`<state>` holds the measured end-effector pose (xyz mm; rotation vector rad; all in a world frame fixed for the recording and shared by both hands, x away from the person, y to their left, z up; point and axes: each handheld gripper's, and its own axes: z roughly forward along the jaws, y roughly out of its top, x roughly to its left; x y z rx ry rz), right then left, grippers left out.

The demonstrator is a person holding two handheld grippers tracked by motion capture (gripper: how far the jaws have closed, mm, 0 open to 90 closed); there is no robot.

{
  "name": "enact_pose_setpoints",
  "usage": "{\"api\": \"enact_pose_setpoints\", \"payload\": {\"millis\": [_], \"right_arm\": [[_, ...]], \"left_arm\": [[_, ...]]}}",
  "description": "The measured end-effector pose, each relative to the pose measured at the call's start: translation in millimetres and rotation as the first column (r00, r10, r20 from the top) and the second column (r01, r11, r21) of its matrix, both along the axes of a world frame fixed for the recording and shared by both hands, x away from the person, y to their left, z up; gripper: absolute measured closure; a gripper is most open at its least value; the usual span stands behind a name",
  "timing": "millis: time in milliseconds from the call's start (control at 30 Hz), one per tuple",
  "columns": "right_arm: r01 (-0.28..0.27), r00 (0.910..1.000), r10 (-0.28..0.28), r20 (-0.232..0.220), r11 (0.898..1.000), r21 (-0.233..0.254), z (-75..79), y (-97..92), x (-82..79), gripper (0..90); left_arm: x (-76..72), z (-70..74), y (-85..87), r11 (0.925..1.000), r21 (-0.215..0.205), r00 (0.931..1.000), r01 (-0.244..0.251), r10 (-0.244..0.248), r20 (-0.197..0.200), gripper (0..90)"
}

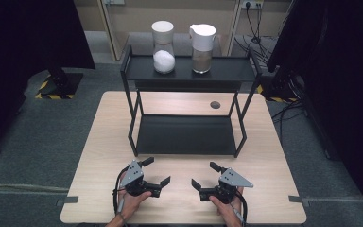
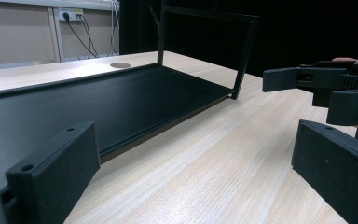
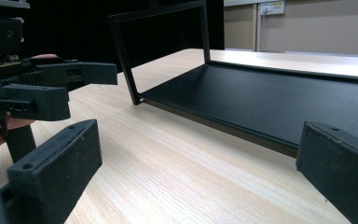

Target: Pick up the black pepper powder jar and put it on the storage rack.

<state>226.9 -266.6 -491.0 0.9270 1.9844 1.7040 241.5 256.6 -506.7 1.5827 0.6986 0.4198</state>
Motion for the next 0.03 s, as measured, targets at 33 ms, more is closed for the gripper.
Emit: {"api": "enact_pose_setpoints", "payload": {"millis": [33], "right_arm": [[0.000, 1.0000, 0.000, 0.000, 1.000, 0.000, 0.0, -0.1, 0.0, 0.5]], "left_arm": [[0.1, 0.0, 0.0, 1.0000, 0.000, 1.0000, 0.000, 0.000, 0.000, 0.3]]}}
